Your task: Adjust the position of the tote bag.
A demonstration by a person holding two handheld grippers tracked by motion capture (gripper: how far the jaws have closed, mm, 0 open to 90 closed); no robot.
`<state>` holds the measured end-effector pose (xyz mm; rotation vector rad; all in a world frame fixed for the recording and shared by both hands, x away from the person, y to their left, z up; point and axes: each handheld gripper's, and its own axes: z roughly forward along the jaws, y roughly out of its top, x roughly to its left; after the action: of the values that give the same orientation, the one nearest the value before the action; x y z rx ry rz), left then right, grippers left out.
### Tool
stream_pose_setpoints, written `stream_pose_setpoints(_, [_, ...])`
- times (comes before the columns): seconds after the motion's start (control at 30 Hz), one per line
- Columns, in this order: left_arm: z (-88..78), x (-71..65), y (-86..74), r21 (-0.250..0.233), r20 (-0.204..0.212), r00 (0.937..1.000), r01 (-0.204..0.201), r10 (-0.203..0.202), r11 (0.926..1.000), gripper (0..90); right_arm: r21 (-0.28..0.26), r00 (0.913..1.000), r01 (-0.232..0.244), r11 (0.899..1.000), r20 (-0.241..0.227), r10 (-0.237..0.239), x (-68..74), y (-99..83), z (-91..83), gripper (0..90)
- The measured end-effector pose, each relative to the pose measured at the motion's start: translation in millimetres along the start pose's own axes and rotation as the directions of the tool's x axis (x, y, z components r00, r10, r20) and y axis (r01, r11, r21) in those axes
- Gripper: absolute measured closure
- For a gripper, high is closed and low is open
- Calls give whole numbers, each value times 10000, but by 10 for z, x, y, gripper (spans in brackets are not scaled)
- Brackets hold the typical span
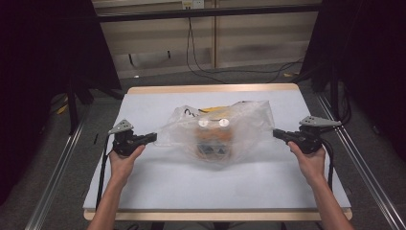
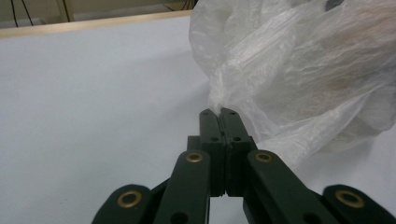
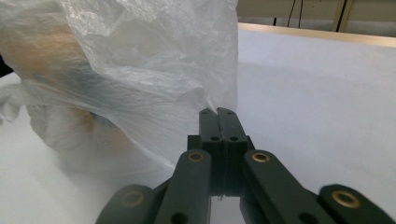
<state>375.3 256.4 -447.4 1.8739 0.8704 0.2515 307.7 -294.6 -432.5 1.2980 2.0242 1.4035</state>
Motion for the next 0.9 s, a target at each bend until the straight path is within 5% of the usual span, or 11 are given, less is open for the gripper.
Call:
stream_pose_setpoints(0.6, [57, 43, -117, 1038, -243, 9984, -477, 505, 9935, 898, 1274, 9999, 52, 9918, 115, -67, -100, -195, 178, 900])
stream_pose_setpoints(0.77, [136, -4, -148, 1863, -433, 9930, -997, 1095, 9774, 899, 1611, 9998, 111, 9869, 125, -133, -111, -227, 215, 900])
stream_pose_setpoints(0.9, [162, -8, -164, 2152, -253, 9936, -1021, 1100, 9712, 899, 1984, 9997, 135, 9800, 160, -170, -153, -272, 245, 900])
